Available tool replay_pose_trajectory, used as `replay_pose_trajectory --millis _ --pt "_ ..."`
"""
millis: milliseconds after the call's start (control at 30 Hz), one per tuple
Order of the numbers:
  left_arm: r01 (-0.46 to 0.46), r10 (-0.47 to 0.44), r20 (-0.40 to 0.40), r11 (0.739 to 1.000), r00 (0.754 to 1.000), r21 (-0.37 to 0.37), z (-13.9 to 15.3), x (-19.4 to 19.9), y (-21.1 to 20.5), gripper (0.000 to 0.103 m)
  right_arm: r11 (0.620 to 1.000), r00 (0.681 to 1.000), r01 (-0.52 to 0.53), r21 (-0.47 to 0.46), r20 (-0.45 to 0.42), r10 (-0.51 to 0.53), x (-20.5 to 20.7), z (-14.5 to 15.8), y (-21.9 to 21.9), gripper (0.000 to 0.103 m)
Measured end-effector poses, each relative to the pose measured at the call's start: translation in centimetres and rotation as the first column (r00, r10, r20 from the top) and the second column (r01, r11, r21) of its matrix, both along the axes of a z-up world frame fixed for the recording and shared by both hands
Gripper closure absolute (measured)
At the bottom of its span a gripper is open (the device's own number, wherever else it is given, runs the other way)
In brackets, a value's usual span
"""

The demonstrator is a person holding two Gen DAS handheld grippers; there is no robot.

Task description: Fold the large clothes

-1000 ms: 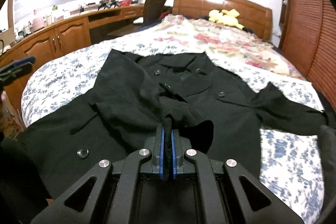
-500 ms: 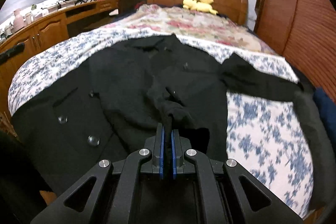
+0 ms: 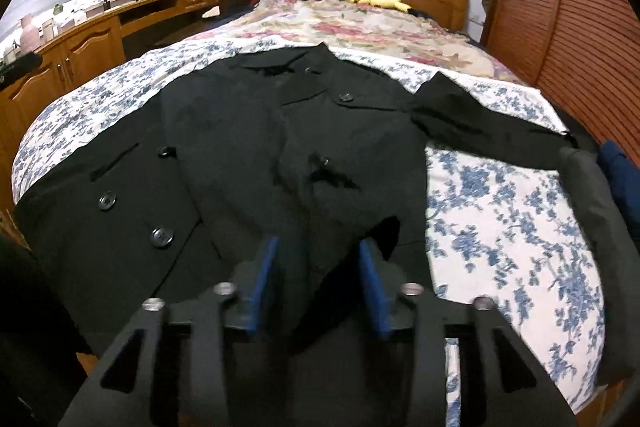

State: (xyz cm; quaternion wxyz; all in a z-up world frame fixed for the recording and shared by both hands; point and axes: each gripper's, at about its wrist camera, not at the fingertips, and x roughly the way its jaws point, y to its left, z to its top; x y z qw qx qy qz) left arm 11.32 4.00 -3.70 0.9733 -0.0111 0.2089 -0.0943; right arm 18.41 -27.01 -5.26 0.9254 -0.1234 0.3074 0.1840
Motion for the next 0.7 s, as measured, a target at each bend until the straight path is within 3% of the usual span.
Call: replay_pose_trajectory --millis 200,367,567,700 --pt "0.045 -0.045 -0.003 0.998 0.999 0.051 0.2 1.3 -3.4 0.026 1.000 0.997 0.004 0.027 0.071 -0.006 -0.1 1.0 -1.8 0.051" --pt "0.094 -0.093 -0.023 0.995 0.995 0.028 0.7 3.1 -5.7 0.024 0.998 0.996 -0.030 0.059 0.089 0.025 0.7 1.2 -2.5 0.050" --pt "0.096 -0.093 -0.042 0.994 0.995 0.054 1.0 4.7 -7.3 0.024 0.990 0.992 -0.117 0.077 0.065 0.112 2.1 -0.5 -2.3 0.050" --pt "0.090 -0.088 -0.051 0.994 0.995 0.055 1.4 5.5 -8.0 0.024 0.988 0.989 -0.146 0.050 0.005 0.146 3.6 -2.3 -2.1 0.050"
